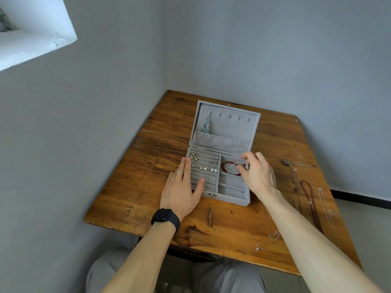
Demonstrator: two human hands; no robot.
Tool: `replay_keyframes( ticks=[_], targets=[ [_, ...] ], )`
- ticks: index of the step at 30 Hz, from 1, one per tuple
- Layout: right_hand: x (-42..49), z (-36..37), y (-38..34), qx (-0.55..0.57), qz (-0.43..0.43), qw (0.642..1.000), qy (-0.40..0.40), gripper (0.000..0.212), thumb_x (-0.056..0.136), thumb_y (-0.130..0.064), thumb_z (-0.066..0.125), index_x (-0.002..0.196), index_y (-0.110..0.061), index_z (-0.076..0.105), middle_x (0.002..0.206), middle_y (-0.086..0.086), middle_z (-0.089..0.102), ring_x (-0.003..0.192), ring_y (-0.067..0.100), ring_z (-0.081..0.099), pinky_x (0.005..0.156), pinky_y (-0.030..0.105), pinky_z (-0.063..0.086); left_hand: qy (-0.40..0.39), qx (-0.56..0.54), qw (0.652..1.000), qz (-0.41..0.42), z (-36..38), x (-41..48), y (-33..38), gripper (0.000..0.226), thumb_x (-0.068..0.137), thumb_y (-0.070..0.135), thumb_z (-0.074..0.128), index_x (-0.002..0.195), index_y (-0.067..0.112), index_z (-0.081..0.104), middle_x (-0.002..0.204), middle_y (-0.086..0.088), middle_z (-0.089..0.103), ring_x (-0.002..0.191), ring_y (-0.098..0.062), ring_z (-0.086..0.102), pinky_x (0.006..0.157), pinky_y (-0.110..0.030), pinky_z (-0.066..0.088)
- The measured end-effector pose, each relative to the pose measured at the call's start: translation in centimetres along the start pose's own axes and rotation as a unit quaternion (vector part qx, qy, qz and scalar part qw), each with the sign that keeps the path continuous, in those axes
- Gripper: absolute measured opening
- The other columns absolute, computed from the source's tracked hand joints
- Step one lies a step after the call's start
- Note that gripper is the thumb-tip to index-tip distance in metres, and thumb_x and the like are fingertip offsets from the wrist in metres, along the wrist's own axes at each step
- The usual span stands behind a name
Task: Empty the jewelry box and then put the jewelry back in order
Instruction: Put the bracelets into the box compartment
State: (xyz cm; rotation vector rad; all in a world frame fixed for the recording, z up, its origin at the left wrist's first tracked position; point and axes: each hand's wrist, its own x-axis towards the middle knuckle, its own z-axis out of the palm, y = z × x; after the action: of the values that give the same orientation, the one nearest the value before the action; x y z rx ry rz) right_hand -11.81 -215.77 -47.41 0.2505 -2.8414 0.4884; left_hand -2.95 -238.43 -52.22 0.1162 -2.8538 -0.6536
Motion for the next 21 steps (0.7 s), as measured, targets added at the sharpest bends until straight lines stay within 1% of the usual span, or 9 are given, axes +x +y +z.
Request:
replay_keyframes(
  ticks=[5,7,9,12,14,15,17,19,21],
  targets=[
    [0.0,0.5,0.1,-0.02,0.018,1.0,-0.013,0.023,0.095,-0.025,0.067,0.113,-0.014,0.074,0.108,0.002,0.053,0.098,0.026,0.059,0.069,0.027,0.043,0.004,0.001,1.0,-0.002,-0.1,-0.1,0.0,0.08,0.095,0.068,0.018,0.16,0.024,0.005,0.167,0.002,0.009,0.146,-0.023,0.033,0.12,-0.033,0.018],
    [0.0,0.7,-0.1,-0.025,0.025,0.999,-0.028,0.024,0.096,-0.023,0.064,0.116,-0.016,0.074,0.109,0.0,0.05,0.103,0.025,0.056,0.071,0.028,0.045,0.005,0.0,1.0,-0.001,-0.1,-0.1,0.1,0.078,0.096,0.067,0.02,0.16,0.026,0.004,0.167,0.003,0.008,0.145,-0.023,0.034,0.12,-0.034,0.019],
    [0.0,0.5,-0.3,-0.009,0.026,0.999,-0.028,0.027,0.095,-0.022,0.064,0.12,-0.015,0.07,0.113,0.002,0.053,0.105,0.026,0.058,0.075,0.031,0.05,0.007,-0.003,1.0,-0.001,-0.1,-0.1,0.1,0.075,0.098,0.064,0.025,0.16,0.027,0.004,0.167,0.004,0.008,0.145,-0.023,0.034,0.12,-0.035,0.02],
    [-0.7,0.4,-0.3,0.026,0.011,0.999,0.016,0.024,0.091,-0.02,0.068,0.113,-0.014,0.059,0.105,0.006,0.06,0.093,0.026,0.063,0.068,0.03,0.046,0.003,-0.007,1.0,0.0,-0.2,-0.2,0.2,0.073,0.099,0.06,0.03,0.16,0.028,0.004,0.167,0.005,0.007,0.146,-0.023,0.034,0.12,-0.036,0.02],
    [-1.2,0.5,-0.1,0.03,0.01,0.999,0.036,0.015,0.092,-0.017,0.066,0.106,-0.012,0.063,0.103,0.004,0.062,0.09,0.026,0.062,0.067,0.029,0.045,0.001,-0.006,1.0,0.0,-0.3,-0.2,0.2,0.073,0.099,0.06,0.03,0.16,0.028,0.004,0.167,0.004,0.008,0.146,-0.023,0.033,0.12,-0.037,0.022],
    [-1.4,0.6,0.0,0.027,0.01,0.999,0.033,0.017,0.094,-0.016,0.063,0.109,-0.011,0.067,0.108,0.004,0.064,0.094,0.026,0.061,0.07,0.031,0.049,-0.001,-0.005,1.0,-0.001,-0.4,-0.2,0.3,0.073,0.099,0.06,0.03,0.16,0.028,0.005,0.167,0.004,0.008,0.146,-0.023,0.033,0.12,-0.037,0.023],
    [-1.5,0.9,0.1,0.011,-0.008,1.0,0.012,0.03,0.096,-0.014,0.057,0.123,-0.01,0.068,0.122,0.003,0.066,0.107,0.026,0.058,0.086,0.036,0.053,-0.005,-0.002,1.0,0.001,-0.4,-0.2,0.3,0.073,0.1,0.059,0.03,0.16,0.027,0.005,0.167,0.004,0.007,0.146,-0.023,0.032,0.12,-0.037,0.023],
    [-1.6,0.9,0.2,0.004,-0.025,1.0,-0.011,0.035,0.098,-0.016,0.053,0.131,-0.013,0.065,0.129,0.0,0.066,0.117,0.022,0.054,0.098,0.035,0.049,-0.007,0.001,1.0,0.0,-0.4,-0.2,0.3,0.071,0.1,0.059,0.029,0.16,0.027,0.008,0.167,0.004,0.008,0.146,-0.023,0.033,0.12,-0.038,0.024],
    [-1.9,0.8,0.2,0.02,-0.026,0.999,-0.029,0.034,0.1,-0.018,0.051,0.129,-0.016,0.067,0.133,-0.003,0.065,0.123,0.018,0.051,0.104,0.031,0.045,-0.012,0.011,1.0,-0.006,-0.5,-0.2,0.4,0.069,0.1,0.059,0.029,0.16,0.026,0.015,0.167,0.004,0.009,0.144,-0.025,0.035,0.119,-0.04,0.03]
  ],
)
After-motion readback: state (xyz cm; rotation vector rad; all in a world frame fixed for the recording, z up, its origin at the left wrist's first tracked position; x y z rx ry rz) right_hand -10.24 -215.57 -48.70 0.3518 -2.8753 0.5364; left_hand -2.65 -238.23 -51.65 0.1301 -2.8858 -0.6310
